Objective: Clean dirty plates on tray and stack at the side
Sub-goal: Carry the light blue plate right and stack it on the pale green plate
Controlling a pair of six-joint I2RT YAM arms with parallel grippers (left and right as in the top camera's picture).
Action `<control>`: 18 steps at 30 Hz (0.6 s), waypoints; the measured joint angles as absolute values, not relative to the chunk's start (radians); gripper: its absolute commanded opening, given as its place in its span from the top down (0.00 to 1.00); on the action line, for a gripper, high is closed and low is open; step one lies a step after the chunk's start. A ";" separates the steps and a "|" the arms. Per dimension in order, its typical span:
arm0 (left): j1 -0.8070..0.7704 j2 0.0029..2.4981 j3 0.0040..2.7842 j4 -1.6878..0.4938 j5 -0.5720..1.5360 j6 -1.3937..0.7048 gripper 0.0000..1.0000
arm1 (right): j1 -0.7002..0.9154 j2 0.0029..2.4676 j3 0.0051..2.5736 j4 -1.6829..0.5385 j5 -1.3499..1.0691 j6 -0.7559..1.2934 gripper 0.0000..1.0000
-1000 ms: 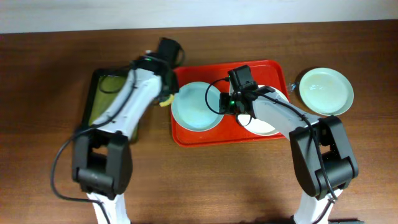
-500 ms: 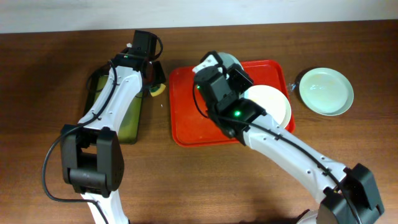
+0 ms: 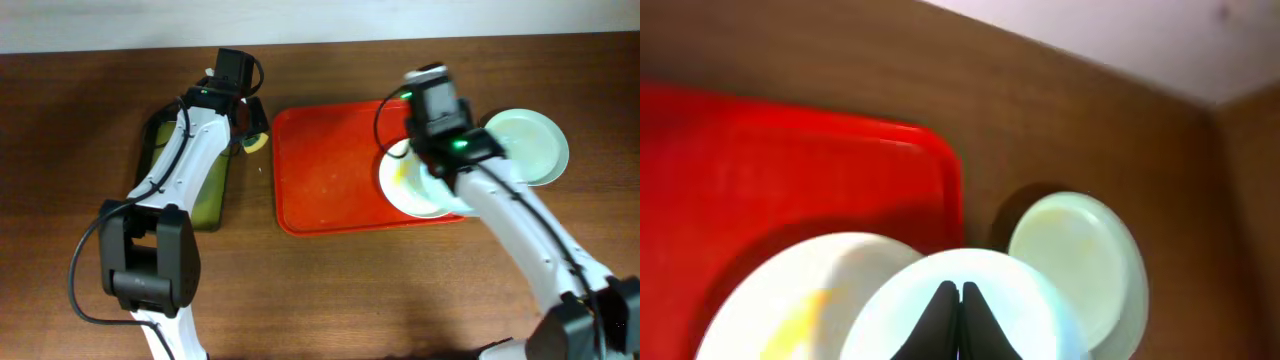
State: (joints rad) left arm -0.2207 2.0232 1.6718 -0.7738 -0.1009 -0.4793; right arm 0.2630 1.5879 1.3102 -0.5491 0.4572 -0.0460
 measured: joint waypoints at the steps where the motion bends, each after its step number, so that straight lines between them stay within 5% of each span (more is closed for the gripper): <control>1: -0.228 2.023 1.671 -0.768 -0.101 -0.479 1.00 | 0.161 1.570 1.311 -0.553 0.344 0.000 0.96; 2: -0.238 2.023 1.671 -0.760 -0.101 -0.479 1.00 | 0.059 1.564 1.312 -0.562 0.236 0.029 0.87; 4: -0.253 2.023 1.671 -0.746 -0.100 -0.479 1.00 | -0.131 1.564 1.313 -0.592 0.057 0.068 0.32; 13: -0.263 2.023 1.671 -0.738 -0.100 -0.479 1.00 | -0.322 1.721 1.309 -0.874 -0.032 0.286 0.21; 16: -0.263 2.023 1.671 -0.738 -0.100 -0.479 1.00 | -0.322 1.731 1.227 -0.841 -0.040 0.348 0.46; 18: -0.263 2.023 1.671 -0.738 -0.100 -0.479 1.00 | -0.322 1.735 1.176 -0.818 -0.070 0.370 0.46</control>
